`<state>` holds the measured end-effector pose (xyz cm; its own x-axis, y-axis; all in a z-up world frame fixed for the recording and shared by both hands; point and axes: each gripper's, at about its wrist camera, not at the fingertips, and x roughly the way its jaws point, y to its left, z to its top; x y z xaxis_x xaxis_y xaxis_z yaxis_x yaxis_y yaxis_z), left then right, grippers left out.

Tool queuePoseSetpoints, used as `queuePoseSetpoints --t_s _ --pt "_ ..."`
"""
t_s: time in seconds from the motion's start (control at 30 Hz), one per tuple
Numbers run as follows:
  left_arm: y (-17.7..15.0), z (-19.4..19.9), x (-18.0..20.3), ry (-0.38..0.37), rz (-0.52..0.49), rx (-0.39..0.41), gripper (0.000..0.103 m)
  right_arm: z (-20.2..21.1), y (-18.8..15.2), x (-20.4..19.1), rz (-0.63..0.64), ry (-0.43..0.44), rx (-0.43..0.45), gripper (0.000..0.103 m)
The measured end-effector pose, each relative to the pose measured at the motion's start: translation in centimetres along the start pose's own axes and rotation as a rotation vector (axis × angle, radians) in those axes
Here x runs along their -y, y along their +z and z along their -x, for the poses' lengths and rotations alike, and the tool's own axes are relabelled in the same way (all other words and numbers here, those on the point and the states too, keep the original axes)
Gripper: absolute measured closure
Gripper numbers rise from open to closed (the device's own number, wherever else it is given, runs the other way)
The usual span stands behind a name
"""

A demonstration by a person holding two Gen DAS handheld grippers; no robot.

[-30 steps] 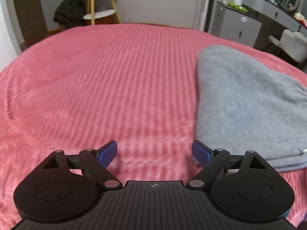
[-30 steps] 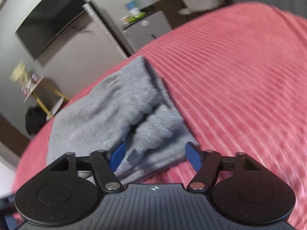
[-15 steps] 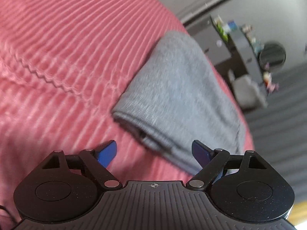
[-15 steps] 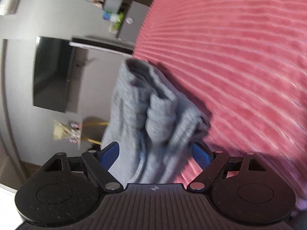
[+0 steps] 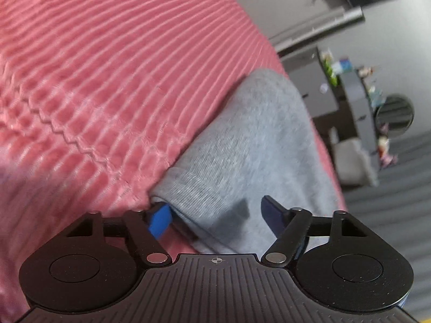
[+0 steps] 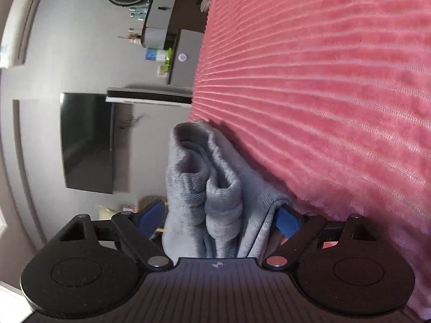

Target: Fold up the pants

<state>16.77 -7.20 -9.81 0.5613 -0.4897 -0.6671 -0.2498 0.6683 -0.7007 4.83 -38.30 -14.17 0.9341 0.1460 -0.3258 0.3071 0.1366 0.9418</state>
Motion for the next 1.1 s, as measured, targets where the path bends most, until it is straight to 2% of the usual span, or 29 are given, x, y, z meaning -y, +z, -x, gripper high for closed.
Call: queuePoseSetpoints --t_s 0.07,0.13,0.2,0.23,0.27,0.33,0.43,0.5,0.57,0.67,0.8,0.9,1.1 --pt "-0.1 0.1 1.1 0.036 -0.078 -0.014 0.027 -0.3 -0.2 -1.0 0.086 -0.048 -0.013 0.017" --pt "-0.4 0.4 1.9 0.105 -0.153 -0.019 0.027 -0.4 -0.8 -2.4 0.197 -0.101 -0.020 0.017" --pt "-0.8 1.1 2.5 0.188 -0.233 -0.011 0.019 -0.4 -1.6 -3.8 0.311 -0.172 -0.020 0.017" --pt "-1.1 1.6 2.6 0.228 -0.282 0.013 0.017 -0.4 -2.1 -4.4 0.375 -0.222 -0.015 0.014" --pt "-1.5 2.4 2.8 0.259 -0.343 0.038 0.016 -0.5 -2.8 -5.3 0.451 -0.320 0.013 0.007" --pt "-2.6 3.8 2.7 0.324 -0.469 0.082 0.016 -0.5 -4.2 -6.6 0.584 -0.461 0.061 0.006" --pt "-4.0 5.2 1.7 0.407 -0.587 0.130 0.015 -1.2 -6.6 -8.5 0.757 -0.560 0.019 0.004" --pt "-5.0 5.8 0.9 0.421 -0.566 0.128 0.014 -1.6 -8.9 -9.5 0.902 -0.581 -0.028 0.004" --pt "-5.4 5.9 0.9 0.387 -0.570 0.079 0.014 -1.9 -11.1 -10.0 0.998 -0.569 -0.114 0.004" --pt "-6.7 6.0 1.8 0.367 -0.655 0.043 0.011 -2.3 -13.6 -9.7 1.045 -0.573 -0.268 0.004" --pt "-8.9 6.2 2.4 0.397 -0.751 0.073 0.011 -2.2 -15.9 -8.5 1.069 -0.711 -0.386 0.004" --pt "-10.1 6.4 3.0 0.400 -0.802 0.097 0.009 -0.7 -16.9 -8.7 1.097 -0.696 -0.370 0.004" --pt "-10.9 6.8 3.3 0.385 -0.839 0.134 0.008 1.2 -17.5 -9.6 1.135 -0.649 -0.233 0.004"
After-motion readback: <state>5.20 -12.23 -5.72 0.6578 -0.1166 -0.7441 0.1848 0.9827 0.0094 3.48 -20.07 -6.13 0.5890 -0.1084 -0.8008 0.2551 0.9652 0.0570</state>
